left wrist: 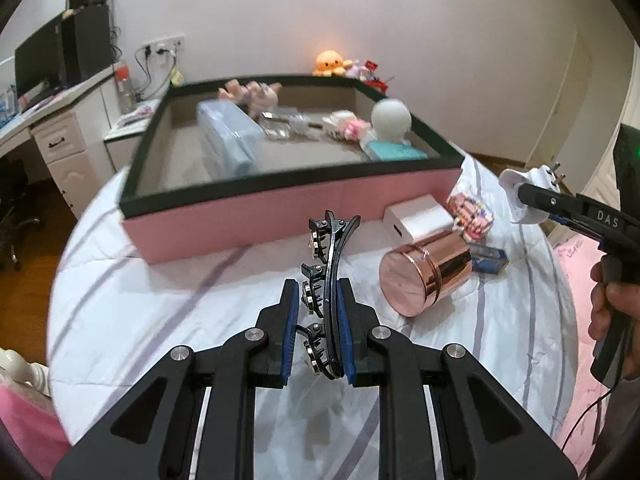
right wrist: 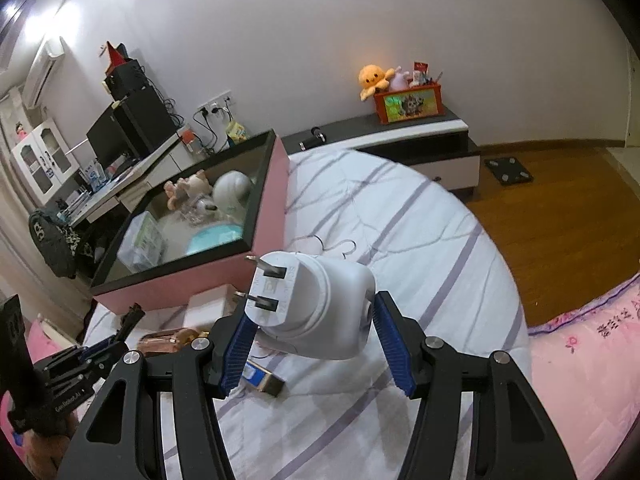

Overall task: Organize rigid objects
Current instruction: 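Carry the hair clip into the box with the left tool while the right tool places the white plug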

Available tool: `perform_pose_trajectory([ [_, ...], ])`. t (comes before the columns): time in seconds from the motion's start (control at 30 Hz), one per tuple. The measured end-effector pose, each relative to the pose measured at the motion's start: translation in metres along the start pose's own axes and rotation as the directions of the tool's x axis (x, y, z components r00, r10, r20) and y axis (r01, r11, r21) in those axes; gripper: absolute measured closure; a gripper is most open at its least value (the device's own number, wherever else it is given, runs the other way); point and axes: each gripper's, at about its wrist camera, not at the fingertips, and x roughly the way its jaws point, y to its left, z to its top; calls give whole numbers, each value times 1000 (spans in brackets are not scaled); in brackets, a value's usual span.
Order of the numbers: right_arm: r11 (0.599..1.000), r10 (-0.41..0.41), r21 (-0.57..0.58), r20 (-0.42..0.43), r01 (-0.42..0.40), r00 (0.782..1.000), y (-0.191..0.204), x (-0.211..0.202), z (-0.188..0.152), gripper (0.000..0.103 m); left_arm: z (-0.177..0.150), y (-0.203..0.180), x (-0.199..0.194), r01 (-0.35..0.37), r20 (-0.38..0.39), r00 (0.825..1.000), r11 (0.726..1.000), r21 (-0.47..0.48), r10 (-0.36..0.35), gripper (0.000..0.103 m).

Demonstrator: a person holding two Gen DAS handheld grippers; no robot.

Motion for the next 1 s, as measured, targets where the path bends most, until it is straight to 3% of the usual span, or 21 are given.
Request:
perform_pose_trajectory([
  [0.23,996,61,-65,47,-58,997,30,-16,20,44,21,14,-38,-32,96,995,999,-10,32,85],
  [0.5,972,152,-190,63,-138,986,92,6,64,44,73,37,-42,-35,169,985,999,-34,40,85],
  [0.63,961,177,-220,27,-167,984,114,37,81,44,100,42,-20,14,163,987,998,-60,-4,85],
  [0.83,957,152,-241,-45,-159,987,127,87,92,44,129,40,30,78,121,990,992,-103,-65,84],
  [1.0,955,125,-258,-98,-147,987,127,112,91,43,136,41,63,79,71,995,988,-134,-70,84],
])
